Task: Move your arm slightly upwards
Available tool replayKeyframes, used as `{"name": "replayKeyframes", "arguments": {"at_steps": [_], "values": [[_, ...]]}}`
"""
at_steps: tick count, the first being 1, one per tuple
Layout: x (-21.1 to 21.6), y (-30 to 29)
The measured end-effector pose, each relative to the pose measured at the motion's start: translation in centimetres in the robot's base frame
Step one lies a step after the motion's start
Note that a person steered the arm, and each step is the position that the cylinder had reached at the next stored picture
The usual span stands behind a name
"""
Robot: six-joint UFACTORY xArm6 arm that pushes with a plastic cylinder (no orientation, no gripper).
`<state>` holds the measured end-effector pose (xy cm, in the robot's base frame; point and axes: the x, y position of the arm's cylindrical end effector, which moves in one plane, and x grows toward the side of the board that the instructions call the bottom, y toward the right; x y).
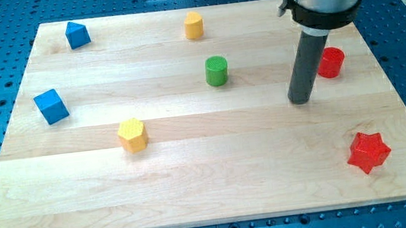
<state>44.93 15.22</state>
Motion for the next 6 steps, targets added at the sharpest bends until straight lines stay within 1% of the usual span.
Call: {"name": "replayKeyframes", "arguments": {"at_steps": [4,6], "values": [[-2.3,0.0],[-2.8,0.9]]}}
